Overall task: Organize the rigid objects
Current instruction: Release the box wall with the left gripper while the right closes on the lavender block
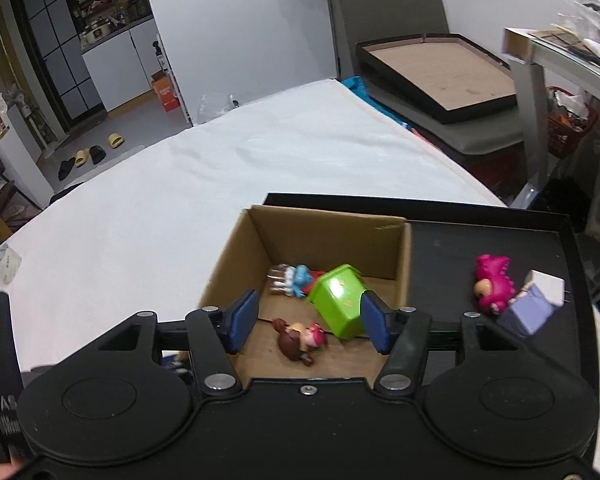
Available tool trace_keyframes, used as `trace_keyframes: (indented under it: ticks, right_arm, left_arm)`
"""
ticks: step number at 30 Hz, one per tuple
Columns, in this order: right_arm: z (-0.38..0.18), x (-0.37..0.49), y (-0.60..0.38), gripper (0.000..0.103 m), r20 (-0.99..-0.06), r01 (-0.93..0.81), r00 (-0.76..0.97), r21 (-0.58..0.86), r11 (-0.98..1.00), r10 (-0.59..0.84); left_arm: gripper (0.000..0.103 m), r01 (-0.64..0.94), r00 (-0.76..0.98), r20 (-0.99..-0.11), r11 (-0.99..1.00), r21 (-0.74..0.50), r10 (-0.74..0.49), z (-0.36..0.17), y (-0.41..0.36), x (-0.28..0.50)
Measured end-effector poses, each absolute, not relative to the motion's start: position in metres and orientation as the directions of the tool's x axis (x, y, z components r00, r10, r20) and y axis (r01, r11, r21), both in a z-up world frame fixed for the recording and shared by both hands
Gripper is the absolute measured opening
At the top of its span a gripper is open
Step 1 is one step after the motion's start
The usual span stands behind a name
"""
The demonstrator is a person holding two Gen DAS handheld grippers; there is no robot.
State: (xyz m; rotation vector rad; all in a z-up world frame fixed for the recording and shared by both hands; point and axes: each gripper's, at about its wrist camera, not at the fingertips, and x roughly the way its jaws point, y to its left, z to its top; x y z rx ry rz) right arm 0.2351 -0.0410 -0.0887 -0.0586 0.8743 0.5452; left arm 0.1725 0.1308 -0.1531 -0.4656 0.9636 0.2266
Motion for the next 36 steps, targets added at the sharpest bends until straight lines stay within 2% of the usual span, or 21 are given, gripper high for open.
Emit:
trace_keyframes:
  ticks: [6, 8, 10, 12, 15, 18, 27, 36]
  right_arm:
    - [-0.093, 0.238, -0.068, 0.058, -0.740, -0.446, 0.528, 0.176, 0.878, 0.417]
    - [-0.094, 0.238, -0.077, 0.061, -0.736, -0.436, 0.537, 0.176, 0.882, 0.413]
    - [-0.094, 0.237, -0.086, 0.071, -0.725, -0.430, 0.553, 0.174, 0.886, 0.411]
    - [-0.094, 0.237, -0.096, 0.077, -0.713, -0.420, 0.573, 0.169, 0.892, 0.405]
    - [-0.097, 0.237, -0.110, 0.085, -0.700, -0.403, 0.595, 0.163, 0.900, 0.394]
    - [-0.103, 0.241, -0.125, 0.085, -0.700, -0.392, 0.599, 0.167, 0.905, 0.389]
    - [-0.122, 0.253, -0.165, 0.087, -0.700, -0.345, 0.608, 0.193, 0.919, 0.375]
    - [-0.147, 0.271, -0.196, 0.087, -0.676, -0.317, 0.635, 0.214, 0.924, 0.374]
  left_arm:
    - [0.020, -0.372, 0.547, -0.836, 0.903, -0.215, 0.026, -0.145, 0.122, 0.173]
    - [0.020, -0.366, 0.535, -0.844, 0.908, -0.201, 0.029, -0.144, 0.119, 0.174]
    - [0.023, -0.366, 0.524, -0.851, 0.911, -0.191, 0.032, -0.141, 0.115, 0.176]
    - [0.035, -0.359, 0.533, -0.845, 0.917, -0.174, 0.048, -0.136, 0.109, 0.176]
    - [0.046, -0.358, 0.534, -0.842, 0.923, -0.142, 0.077, -0.129, 0.102, 0.179]
    - [0.052, -0.357, 0.532, -0.841, 0.927, -0.118, 0.098, -0.126, 0.095, 0.182]
    - [0.059, -0.337, 0.513, -0.846, 0.940, -0.046, 0.143, -0.118, 0.081, 0.194]
    - [0.061, -0.324, 0.491, -0.848, 0.945, 0.035, 0.200, -0.113, 0.064, 0.202]
